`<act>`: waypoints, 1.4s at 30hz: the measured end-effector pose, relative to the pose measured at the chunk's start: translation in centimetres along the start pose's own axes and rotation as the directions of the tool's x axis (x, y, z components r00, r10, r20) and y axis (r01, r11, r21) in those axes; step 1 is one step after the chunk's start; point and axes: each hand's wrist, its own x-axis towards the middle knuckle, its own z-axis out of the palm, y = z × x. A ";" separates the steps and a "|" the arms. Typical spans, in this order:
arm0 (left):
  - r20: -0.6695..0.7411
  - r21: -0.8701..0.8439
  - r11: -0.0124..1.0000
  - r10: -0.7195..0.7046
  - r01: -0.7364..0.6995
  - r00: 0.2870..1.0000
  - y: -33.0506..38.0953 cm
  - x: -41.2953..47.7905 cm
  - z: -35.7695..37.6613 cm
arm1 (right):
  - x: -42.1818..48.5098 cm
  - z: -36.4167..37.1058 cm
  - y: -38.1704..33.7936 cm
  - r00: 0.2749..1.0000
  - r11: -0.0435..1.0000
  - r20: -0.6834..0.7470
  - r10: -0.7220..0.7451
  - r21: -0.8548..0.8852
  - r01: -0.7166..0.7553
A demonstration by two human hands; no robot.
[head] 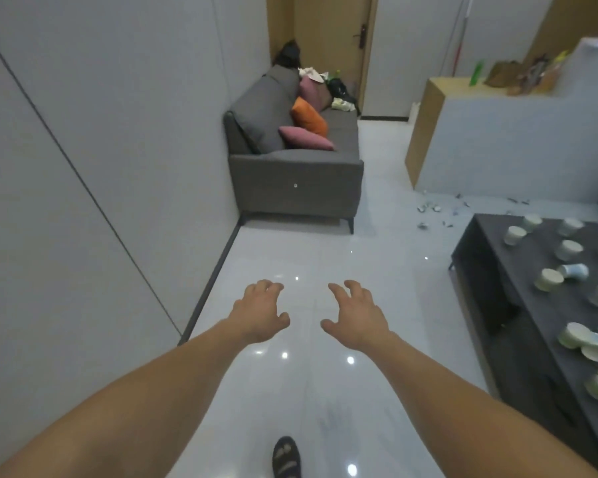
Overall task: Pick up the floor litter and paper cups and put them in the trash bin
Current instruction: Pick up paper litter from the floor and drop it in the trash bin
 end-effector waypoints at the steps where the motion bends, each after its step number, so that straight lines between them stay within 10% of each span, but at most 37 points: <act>1: 0.006 -0.002 1.000 0.018 -0.018 1.000 0.6 2.2 -0.1 | 1.5 -0.5 1.0 1.000 1.000 -0.003 0.026 -0.001 -0.026; 17: 0.087 -0.012 0.953 0.304 -0.304 0.949 15.2 33.0 -3.4 | 21.6 -9.4 17.9 0.932 0.937 -0.091 0.350 0.048 -0.347; 42: 0.118 -0.062 0.927 0.375 -0.370 0.919 40.2 77.7 -4.5 | 57.4 -24.1 47.7 0.910 0.913 -0.076 0.407 0.033 -0.406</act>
